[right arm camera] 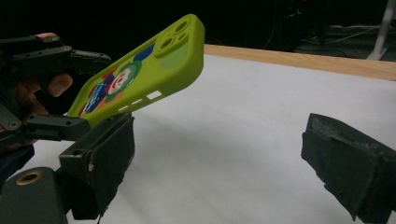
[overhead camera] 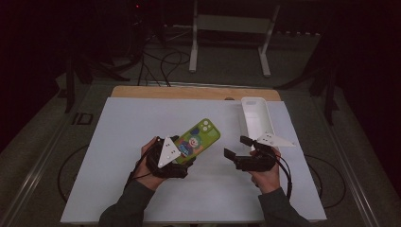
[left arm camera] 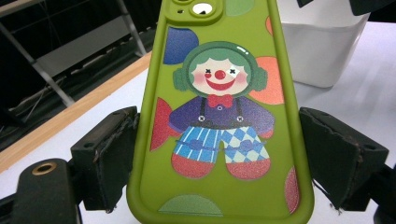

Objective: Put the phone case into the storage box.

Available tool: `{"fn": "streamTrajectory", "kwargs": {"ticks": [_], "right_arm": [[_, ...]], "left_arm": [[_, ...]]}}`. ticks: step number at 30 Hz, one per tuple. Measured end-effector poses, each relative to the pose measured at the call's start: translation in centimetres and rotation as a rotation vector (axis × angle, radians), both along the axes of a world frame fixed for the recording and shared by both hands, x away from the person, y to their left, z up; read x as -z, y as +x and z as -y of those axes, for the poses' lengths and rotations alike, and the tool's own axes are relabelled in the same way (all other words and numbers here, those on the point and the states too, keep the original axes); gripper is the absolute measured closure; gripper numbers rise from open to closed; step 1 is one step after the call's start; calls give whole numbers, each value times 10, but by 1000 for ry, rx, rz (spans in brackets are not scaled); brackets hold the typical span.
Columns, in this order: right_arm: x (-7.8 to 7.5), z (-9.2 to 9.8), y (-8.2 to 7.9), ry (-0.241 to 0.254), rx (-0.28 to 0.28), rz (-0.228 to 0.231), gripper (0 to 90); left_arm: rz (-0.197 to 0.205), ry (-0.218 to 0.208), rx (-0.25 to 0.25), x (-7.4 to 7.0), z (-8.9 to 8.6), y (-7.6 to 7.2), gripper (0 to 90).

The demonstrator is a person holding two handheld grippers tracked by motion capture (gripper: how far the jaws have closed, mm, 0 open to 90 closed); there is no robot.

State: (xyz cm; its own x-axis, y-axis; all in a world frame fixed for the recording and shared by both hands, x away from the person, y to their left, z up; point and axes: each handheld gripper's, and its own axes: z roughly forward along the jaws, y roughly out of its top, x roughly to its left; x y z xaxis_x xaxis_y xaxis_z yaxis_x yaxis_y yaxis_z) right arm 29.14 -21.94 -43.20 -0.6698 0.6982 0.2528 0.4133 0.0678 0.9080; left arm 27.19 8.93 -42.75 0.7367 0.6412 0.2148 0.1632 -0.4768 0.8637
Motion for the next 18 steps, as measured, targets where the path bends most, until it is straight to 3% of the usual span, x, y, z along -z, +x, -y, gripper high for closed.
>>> {"fn": "streamTrajectory", "kwargs": {"ticks": [18], "right_arm": [[-2,-8,3,29,-24,-12,93]], "left_arm": [[2,13,39,3,13,-3,159]]}}
